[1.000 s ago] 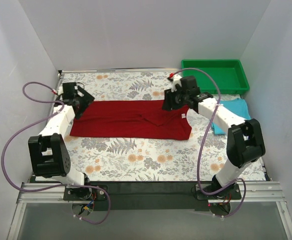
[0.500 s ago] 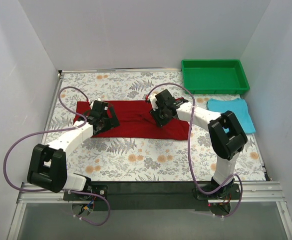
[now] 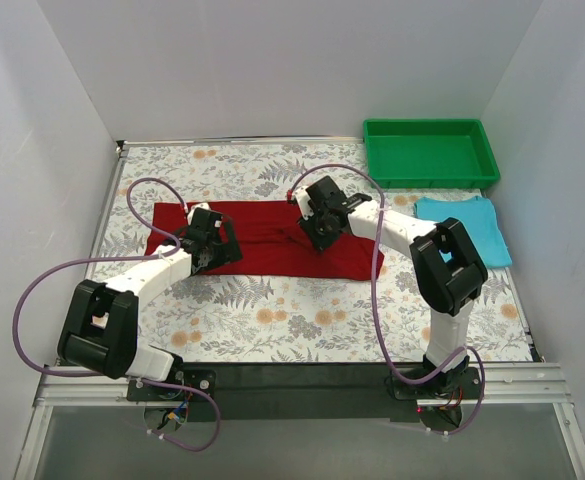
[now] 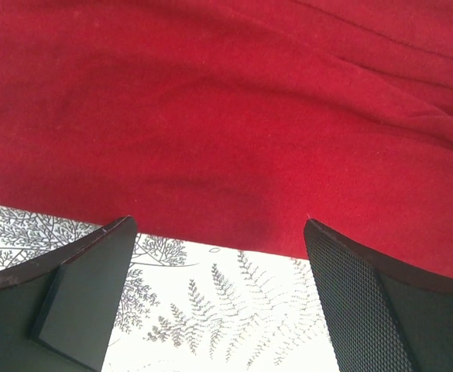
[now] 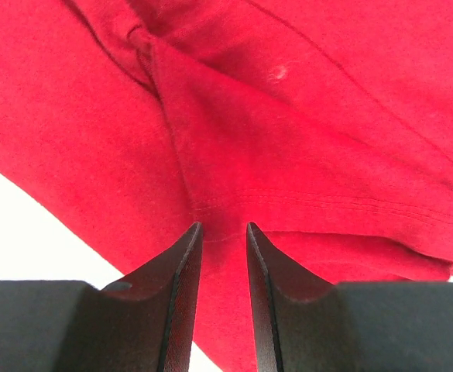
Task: Fold and stack the t-shirts
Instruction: Fold the tshirt
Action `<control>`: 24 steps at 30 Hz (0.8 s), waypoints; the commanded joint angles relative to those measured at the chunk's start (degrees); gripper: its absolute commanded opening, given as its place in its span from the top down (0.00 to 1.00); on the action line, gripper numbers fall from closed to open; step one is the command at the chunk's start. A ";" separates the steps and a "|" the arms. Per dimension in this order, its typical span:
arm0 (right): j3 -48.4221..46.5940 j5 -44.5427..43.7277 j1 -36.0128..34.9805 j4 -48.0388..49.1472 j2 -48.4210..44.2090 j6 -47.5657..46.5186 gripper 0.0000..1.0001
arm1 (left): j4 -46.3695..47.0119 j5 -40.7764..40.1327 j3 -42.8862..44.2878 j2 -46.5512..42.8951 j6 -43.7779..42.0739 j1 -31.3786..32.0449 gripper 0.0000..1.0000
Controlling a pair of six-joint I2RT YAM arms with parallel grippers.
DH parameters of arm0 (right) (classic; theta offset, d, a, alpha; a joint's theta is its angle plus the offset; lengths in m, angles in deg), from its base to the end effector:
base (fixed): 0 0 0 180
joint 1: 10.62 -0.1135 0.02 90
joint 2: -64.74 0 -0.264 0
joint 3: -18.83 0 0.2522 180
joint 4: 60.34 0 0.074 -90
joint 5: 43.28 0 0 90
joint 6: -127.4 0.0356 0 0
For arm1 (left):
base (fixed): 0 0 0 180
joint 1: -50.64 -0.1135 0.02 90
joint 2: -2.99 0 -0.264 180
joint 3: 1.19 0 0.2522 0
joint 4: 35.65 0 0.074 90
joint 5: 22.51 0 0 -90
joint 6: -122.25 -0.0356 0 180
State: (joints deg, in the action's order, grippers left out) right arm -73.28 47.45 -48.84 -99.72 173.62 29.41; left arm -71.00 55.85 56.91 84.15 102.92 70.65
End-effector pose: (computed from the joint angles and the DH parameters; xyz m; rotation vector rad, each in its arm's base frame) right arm 0.3202 0.2527 0.1995 -1.0114 2.3580 0.2194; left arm 0.2548 -0.0851 0.1828 -1.1771 2.3120 -0.3360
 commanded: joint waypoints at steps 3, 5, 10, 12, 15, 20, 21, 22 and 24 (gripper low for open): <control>-1.81 2.08 -0.37 -0.83 0.89 -1.15 0.69 | 1.98 -1.72 0.40 -0.04 -0.98 0.20 0.17; -1.90 1.99 -0.37 -0.92 1.16 -1.24 0.69 | 1.90 -1.72 0.40 0.04 -0.98 0.12 0.17; -2.42 2.78 -0.28 -1.09 2.39 -1.85 0.70 | 1.90 -2.07 0.31 -0.13 -0.98 0.20 0.17; -2.69 3.13 -0.37 -1.09 2.56 -1.86 0.74 | 1.90 -2.07 0.40 0.13 -0.98 0.12 0.17; -3.21 2.79 -0.37 -1.27 2.74 -2.21 0.85 | 1.98 -2.07 0.49 0.05 -0.98 0.12 0.17; -4.53 1.38 -0.37 -2.06 3.09 -3.26 0.99 | 1.90 -2.07 0.31 0.13 -1.15 0.20 0.17; -4.97 0.42 -0.37 -2.23 3.01 -3.44 0.99 | 1.90 -2.07 0.31 0.13 -1.07 0.12 0.17; -5.76 -0.11 -0.37 -2.23 2.92 -3.61 0.99 | 1.98 -2.07 0.40 0.05 -1.07 0.20 0.17; -6.99 -2.99 -0.37 -2.41 2.92 -4.05 0.99 | 1.90 -2.07 0.40 0.05 -1.07 0.12 0.17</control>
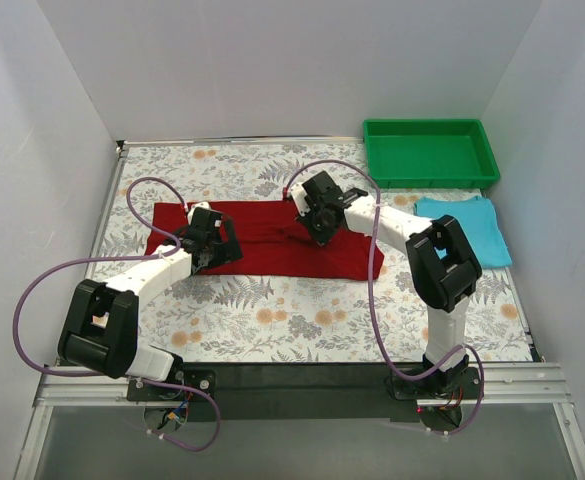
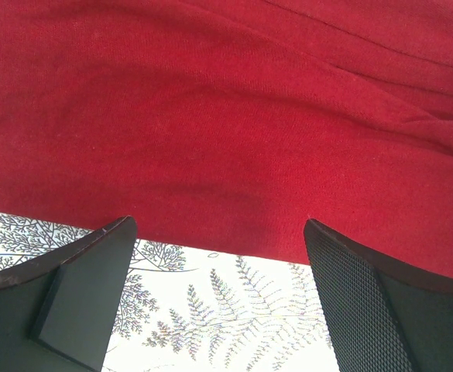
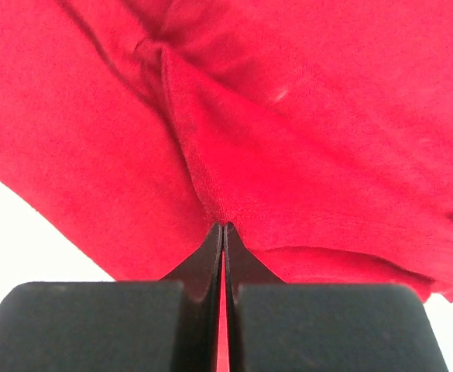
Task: Fold and stack the t-shirts
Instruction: Fold the tshirt
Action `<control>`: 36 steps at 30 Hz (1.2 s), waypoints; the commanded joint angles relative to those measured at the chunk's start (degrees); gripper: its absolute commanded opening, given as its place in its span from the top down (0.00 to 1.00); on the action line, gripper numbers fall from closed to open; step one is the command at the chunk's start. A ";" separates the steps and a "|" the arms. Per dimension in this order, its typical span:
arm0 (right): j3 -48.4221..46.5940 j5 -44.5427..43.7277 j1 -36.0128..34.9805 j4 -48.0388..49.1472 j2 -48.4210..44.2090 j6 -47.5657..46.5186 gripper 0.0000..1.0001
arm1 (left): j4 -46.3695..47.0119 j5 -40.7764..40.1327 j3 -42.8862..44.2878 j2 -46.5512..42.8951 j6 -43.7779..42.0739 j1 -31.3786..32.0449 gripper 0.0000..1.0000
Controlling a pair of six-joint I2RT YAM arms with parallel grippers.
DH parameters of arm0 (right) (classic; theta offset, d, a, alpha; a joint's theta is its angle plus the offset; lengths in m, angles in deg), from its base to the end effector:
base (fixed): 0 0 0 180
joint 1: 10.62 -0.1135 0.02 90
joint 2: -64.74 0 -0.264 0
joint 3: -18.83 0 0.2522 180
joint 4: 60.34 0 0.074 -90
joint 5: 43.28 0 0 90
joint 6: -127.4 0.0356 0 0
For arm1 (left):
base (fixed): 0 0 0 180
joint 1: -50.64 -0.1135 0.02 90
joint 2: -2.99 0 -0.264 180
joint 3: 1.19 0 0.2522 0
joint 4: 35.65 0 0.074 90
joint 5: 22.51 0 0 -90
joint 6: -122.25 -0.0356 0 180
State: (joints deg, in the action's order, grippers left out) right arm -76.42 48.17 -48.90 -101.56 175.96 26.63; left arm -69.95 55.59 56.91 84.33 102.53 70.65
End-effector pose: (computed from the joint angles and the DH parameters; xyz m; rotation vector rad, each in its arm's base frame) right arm 0.3271 0.2593 0.1981 -1.0810 2.3461 0.2126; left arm 0.2566 -0.0856 0.1831 -1.1658 2.3007 -0.3425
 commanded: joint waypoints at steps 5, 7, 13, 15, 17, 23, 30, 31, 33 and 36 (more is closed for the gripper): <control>-9.64 -10.06 -0.30 -0.66 3.03 -3.29 0.99 | 0.85 -1.90 0.31 -0.04 -0.67 0.20 0.17; -11.49 -11.91 -0.30 -0.75 4.18 -4.43 0.99 | 0.85 -1.90 0.40 0.05 -0.76 0.12 0.17; -18.43 -16.92 -0.30 -0.75 8.83 -6.63 0.99 | 0.85 -1.99 0.31 0.22 -0.85 0.12 0.17; -20.97 -19.02 -0.30 -0.75 10.59 -7.78 0.99 | 0.85 -1.90 0.40 0.48 -0.93 0.12 0.17; -22.74 -20.34 -0.48 -0.75 12.17 -8.92 0.99 | 0.85 -1.81 0.31 0.57 -0.85 0.12 0.17; -28.98 -22.64 -2.05 -0.40 15.95 -12.35 0.97 | 0.85 -1.63 0.40 0.75 -0.85 0.20 0.17; -29.07 -25.43 -7.41 1.80 18.42 -18.67 0.92 | 0.85 -1.11 0.40 1.01 -0.85 0.12 0.17; -29.07 -25.97 -7.86 1.89 18.68 -19.55 0.89 | 0.85 -1.19 0.40 1.10 -0.85 0.20 0.17; -28.98 -27.46 -8.91 2.33 19.38 -19.91 0.80 | 0.85 -1.19 0.40 1.19 -0.85 0.20 0.17; -28.55 -28.43 -9.00 2.59 18.69 -18.51 0.68 | 0.85 -1.11 0.31 1.10 -0.76 0.20 0.17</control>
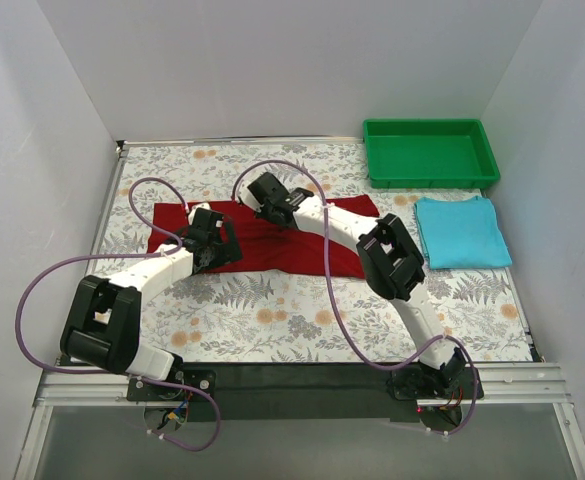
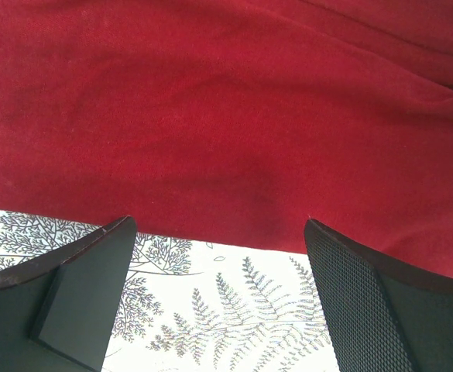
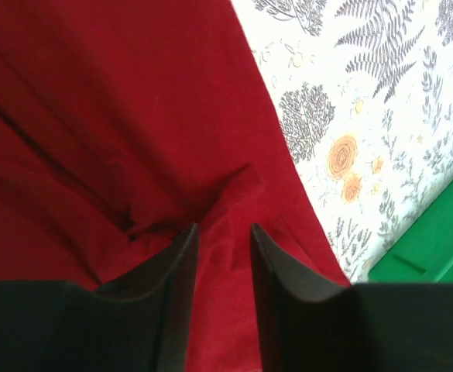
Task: Fold and stack the t-shirts
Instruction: Fold the tshirt
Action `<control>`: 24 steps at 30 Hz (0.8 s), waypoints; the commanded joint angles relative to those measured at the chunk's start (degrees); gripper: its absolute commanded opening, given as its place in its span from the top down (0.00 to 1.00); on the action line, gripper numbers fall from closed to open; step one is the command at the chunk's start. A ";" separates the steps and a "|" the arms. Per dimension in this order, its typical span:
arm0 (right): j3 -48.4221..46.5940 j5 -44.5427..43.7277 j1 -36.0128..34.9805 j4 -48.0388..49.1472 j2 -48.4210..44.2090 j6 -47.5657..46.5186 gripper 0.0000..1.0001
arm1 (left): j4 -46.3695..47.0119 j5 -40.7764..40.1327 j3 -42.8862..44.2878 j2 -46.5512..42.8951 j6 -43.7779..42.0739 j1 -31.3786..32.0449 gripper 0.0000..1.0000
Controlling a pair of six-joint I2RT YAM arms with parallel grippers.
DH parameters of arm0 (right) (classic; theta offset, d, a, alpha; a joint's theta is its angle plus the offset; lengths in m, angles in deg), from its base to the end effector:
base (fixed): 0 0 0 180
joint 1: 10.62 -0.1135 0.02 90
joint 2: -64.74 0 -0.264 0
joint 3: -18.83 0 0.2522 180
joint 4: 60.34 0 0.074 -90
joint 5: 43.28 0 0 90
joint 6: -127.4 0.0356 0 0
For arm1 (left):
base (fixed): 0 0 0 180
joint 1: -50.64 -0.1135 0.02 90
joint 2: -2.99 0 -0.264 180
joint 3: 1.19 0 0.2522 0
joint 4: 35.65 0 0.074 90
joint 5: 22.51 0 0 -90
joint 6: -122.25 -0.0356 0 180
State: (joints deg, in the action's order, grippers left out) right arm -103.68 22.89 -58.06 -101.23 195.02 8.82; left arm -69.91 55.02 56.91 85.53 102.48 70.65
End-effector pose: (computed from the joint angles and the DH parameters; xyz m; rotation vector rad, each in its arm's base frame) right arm 0.3562 0.3666 0.2008 -1.2976 1.9636 -0.3433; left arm 0.2580 -0.0858 0.1780 -1.1702 2.3102 -0.3143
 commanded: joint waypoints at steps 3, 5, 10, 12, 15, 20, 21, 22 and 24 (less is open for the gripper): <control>0.46 -4.81 0.59 2.26 -2.39 0.89 0.56 | 0.72 -0.71 0.31 -0.01 -0.72 0.20 0.17; 2.74 -4.91 1.47 2.26 -5.63 3.26 0.55 | 0.45 -1.67 0.40 -0.19 -0.19 0.12 0.17; 15.10 3.69 5.42 -0.01 -14.95 15.88 0.55 | -1.21 -2.74 1.36 -0.63 2.70 -1.28 0.17; 20.21 8.96 7.88 -0.29 -20.31 20.21 0.55 | -2.01 -3.35 2.42 -0.98 3.67 -3.48 0.18; 29.89 14.49 10.87 -0.20 -26.90 28.03 0.57 | -2.98 -3.09 3.39 -1.07 5.08 -7.95 0.20; 44.11 18.73 14.21 1.37 -34.90 36.74 0.56 | -4.56 -4.75 3.30 0.42 7.63 -15.42 0.25; 46.24 19.09 14.65 2.17 -36.05 37.27 0.56 | -4.56 -5.11 2.95 0.69 8.07 -16.31 0.25; 47.82 19.35 15.18 2.87 -36.93 38.76 0.56 | -4.47 -5.63 2.77 0.78 8.42 -17.10 0.26; 52.12 21.10 17.11 4.54 -38.87 40.09 0.56 | -4.03 -6.25 2.60 1.82 8.77 -19.30 0.27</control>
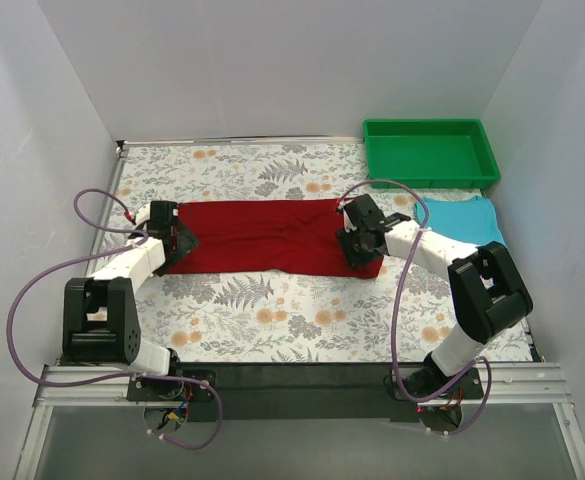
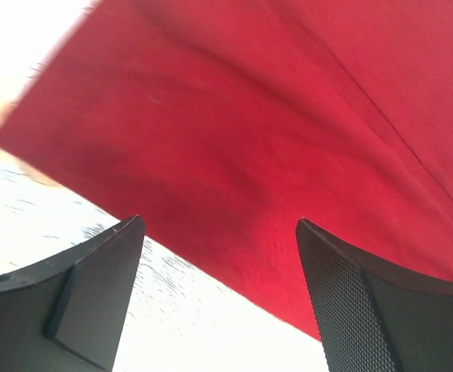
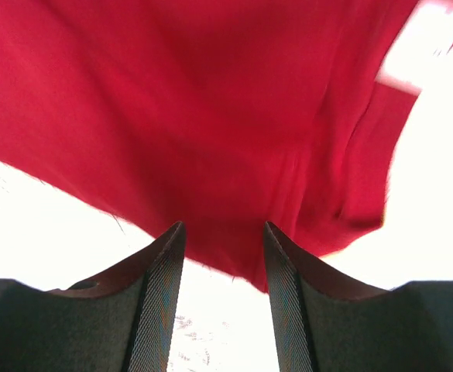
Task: Fold and stack the t-shirts
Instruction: Fold the tshirt
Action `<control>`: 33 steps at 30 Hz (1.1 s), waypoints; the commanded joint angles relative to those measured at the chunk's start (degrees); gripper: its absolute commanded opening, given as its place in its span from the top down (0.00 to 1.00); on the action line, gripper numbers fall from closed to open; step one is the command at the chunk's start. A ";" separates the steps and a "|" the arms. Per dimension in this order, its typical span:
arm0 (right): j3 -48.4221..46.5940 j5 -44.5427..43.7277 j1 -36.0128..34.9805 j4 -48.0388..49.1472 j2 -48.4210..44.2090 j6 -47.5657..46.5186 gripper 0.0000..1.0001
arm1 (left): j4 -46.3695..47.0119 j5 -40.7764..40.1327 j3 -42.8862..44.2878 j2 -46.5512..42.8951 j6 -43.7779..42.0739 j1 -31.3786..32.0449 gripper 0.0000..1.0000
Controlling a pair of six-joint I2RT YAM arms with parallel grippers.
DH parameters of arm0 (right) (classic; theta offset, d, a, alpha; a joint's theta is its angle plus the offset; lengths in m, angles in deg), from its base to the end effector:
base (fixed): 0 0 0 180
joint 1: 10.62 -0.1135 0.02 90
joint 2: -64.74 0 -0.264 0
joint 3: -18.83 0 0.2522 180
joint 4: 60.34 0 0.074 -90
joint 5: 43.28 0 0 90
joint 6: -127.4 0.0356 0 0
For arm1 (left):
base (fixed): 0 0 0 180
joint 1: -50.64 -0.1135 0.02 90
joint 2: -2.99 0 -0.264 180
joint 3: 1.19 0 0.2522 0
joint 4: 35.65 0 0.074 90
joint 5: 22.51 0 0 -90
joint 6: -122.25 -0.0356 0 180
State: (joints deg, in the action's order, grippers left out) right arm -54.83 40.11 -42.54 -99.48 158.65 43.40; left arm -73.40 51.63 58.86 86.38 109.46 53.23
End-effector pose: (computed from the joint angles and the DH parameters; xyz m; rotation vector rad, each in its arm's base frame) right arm 0.2825 0.1712 0.1955 -0.5428 2.5416 0.0891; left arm 0.2737 -0.0026 0.1811 -1.6360 1.9940 -0.1508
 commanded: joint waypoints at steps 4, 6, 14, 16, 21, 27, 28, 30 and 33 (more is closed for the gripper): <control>7.86 3.01 3.79 3.77 -3.29 7.35 0.59 | -0.71 -3.83 1.53 5.09 2.24 -5.57 0.29; 9.27 1.70 5.72 3.94 -3.47 7.62 0.62 | -1.23 -3.74 2.23 7.03 2.42 -7.33 0.29; 14.28 2.92 16.79 4.56 -3.65 8.77 0.64 | -3.17 -3.83 2.15 11.61 3.56 -11.37 0.32; 14.55 3.27 18.47 4.29 -3.82 9.20 0.64 | -4.75 -3.66 1.88 11.35 3.83 -11.55 0.32; 13.32 2.75 21.29 2.01 -5.14 9.29 0.64 | -6.33 -3.39 -1.10 3.56 4.87 -11.47 0.31; 10.69 9.95 20.85 1.66 -10.05 9.12 0.61 | -6.69 -0.32 -0.93 -7.27 4.97 -10.77 0.24; 10.51 10.21 20.76 1.57 -11.28 9.12 0.60 | -6.51 0.12 0.20 -8.50 4.27 -10.42 0.20; 9.89 10.48 20.67 1.31 -12.60 9.38 0.55 | -6.07 0.65 2.31 -8.43 3.13 -8.14 0.19; 8.84 11.53 20.50 1.04 -14.10 9.73 0.52 | -5.37 0.39 8.02 -4.57 -0.30 -3.48 0.17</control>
State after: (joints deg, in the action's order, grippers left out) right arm -43.27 49.62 -21.76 -97.63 146.68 52.55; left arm -80.33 51.28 61.92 79.96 112.41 45.97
